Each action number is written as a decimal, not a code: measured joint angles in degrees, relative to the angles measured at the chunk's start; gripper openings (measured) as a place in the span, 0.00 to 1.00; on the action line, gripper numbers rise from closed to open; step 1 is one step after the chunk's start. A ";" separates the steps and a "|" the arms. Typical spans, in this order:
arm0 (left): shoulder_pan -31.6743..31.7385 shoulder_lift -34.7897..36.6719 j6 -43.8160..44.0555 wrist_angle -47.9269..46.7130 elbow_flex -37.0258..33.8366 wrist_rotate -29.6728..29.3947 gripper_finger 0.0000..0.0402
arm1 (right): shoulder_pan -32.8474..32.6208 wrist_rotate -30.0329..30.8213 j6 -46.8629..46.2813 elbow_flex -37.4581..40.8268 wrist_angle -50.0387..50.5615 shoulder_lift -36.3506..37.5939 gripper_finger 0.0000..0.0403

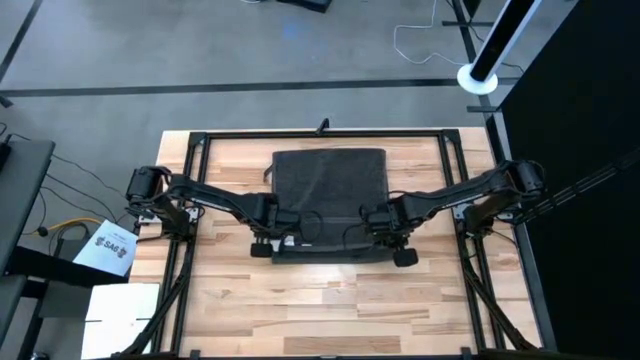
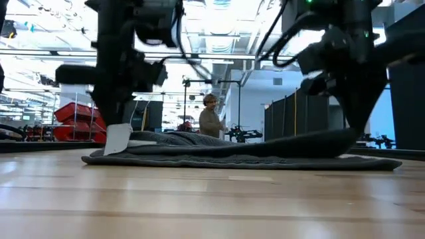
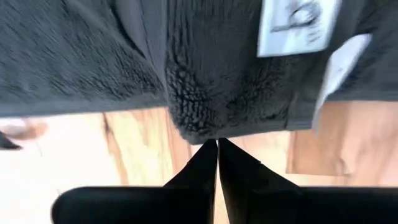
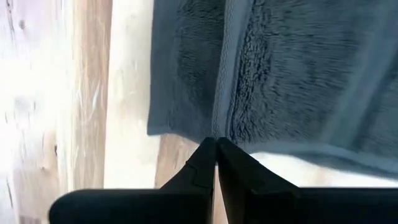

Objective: Roll towel
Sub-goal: Fold the black towel

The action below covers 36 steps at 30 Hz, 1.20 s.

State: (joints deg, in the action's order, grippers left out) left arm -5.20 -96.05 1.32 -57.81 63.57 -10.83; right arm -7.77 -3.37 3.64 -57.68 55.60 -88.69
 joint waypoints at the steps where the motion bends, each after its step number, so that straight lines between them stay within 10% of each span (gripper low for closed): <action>1: -0.01 0.49 0.02 -0.14 0.66 0.00 0.00 | 0.00 0.46 -0.57 -0.32 0.51 0.87 0.00; 14: -0.05 2.89 -2.90 6.62 -2.99 8.87 0.02 | -0.63 0.48 -3.20 0.32 1.91 4.20 0.00; 28: -0.08 2.89 -6.95 18.40 -11.52 12.15 0.39 | -0.61 0.34 -3.22 0.80 0.69 4.01 0.00; 36: -0.08 3.13 -6.39 22.19 -14.95 12.03 0.34 | -0.46 0.32 -3.22 0.80 0.58 4.01 0.00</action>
State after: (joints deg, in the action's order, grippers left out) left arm -5.28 -92.92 -5.07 -35.62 48.62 1.20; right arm -8.23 -3.05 0.43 -56.88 56.18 -84.68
